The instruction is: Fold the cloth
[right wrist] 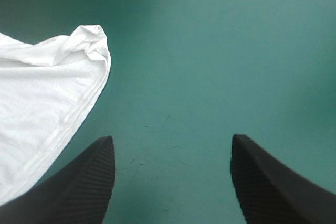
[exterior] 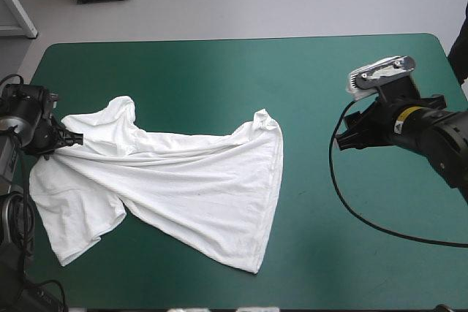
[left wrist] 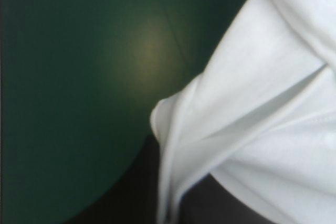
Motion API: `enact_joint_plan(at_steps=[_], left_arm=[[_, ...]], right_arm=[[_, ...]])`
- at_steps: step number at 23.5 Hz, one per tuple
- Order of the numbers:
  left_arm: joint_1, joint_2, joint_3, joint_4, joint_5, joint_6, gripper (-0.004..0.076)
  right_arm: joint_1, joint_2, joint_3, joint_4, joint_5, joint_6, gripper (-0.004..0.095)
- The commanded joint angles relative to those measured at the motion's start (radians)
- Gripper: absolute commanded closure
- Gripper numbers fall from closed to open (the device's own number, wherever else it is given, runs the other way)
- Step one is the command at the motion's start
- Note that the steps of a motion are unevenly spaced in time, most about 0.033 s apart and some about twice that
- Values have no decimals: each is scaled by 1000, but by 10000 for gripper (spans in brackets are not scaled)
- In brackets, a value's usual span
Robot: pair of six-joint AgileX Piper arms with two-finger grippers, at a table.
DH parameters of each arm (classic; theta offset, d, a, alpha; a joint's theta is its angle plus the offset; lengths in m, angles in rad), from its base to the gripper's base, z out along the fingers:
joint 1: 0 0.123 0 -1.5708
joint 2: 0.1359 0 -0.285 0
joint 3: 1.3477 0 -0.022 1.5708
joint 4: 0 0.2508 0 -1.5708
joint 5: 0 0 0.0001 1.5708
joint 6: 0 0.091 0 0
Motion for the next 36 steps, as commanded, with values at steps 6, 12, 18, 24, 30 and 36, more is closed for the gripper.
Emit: enact_joint_plan(at_steps=[6,12,18,24,30,36], left_arm=[[70,119,-260,25,-18,5,734],[70,273,-503,17,-7,-25,734],[72,293,-532,52,-10,-86,733],[72,278,-532,39,26,-57,698],[106,273,-545,-124,23,47,395],[109,226,-552,-187,130,96,156]], right_arm=[[58,7,-29,-38,-60,1,326],[69,7,-29,-40,-56,7,330],[74,7,-29,-25,-54,7,331],[126,7,-29,-31,-53,7,331],[126,7,-29,-27,-49,7,331],[126,7,-29,-19,-49,7,331]])
